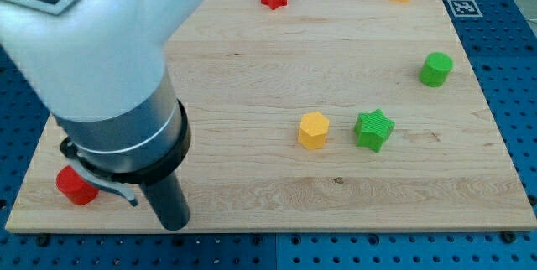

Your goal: Push red circle towards center

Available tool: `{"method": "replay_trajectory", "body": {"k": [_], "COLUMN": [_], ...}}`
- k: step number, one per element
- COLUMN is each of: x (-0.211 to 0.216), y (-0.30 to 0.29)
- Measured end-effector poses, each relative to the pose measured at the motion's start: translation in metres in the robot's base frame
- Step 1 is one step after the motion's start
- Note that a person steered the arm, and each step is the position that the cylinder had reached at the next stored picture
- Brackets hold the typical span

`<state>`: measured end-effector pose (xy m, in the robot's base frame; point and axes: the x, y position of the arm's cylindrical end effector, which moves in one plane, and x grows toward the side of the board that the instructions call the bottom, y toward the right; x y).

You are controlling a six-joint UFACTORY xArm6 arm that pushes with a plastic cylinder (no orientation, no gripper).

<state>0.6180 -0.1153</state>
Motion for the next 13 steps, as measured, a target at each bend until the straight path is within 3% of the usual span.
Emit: {"method": "replay_trajectory", "body": {"k": [3, 5, 8, 10, 13], "x": [0.0, -0.002, -0.043, -0.001, -0.033], "y": [-0.065, -0.189, -0.135, -0.115, -0.079]}}
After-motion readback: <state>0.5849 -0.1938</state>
